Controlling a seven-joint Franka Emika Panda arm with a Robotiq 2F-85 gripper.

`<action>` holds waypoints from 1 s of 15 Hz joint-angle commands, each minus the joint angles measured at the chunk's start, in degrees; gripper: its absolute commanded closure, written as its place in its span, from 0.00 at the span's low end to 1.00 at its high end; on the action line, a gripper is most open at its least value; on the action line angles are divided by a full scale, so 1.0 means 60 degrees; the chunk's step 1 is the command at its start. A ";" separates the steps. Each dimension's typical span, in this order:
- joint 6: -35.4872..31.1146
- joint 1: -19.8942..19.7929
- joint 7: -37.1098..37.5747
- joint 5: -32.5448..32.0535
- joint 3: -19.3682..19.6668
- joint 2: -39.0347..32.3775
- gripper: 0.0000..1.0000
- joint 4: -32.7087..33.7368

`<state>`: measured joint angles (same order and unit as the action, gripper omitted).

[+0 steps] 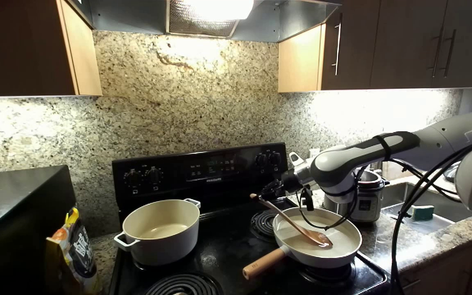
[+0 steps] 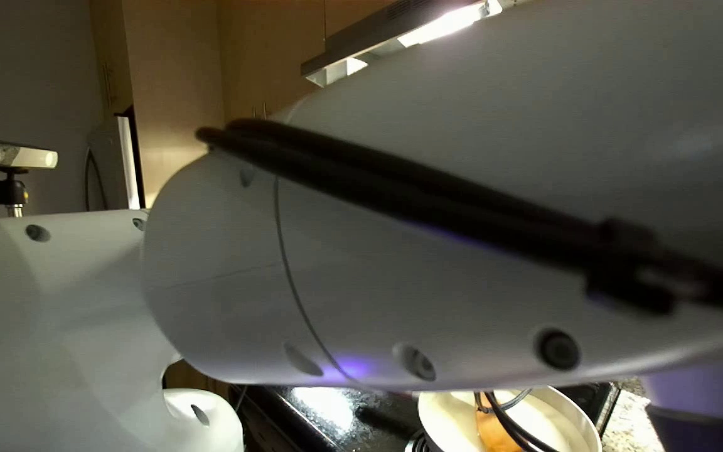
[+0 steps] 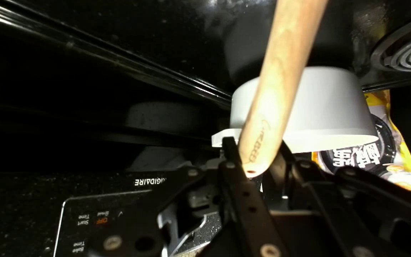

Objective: Stir the contents of the pan with the wooden spoon

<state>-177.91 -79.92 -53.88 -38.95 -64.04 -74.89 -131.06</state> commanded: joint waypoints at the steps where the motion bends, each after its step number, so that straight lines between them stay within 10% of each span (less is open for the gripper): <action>1: 0.0194 -0.0027 -0.0465 0.0057 -0.0361 0.0218 0.90 -0.0129; 15: 0.1153 -0.1268 -0.2023 0.0461 -0.0935 -0.0732 0.90 0.0078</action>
<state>-172.29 -84.84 -62.30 -38.60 -68.69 -77.43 -129.09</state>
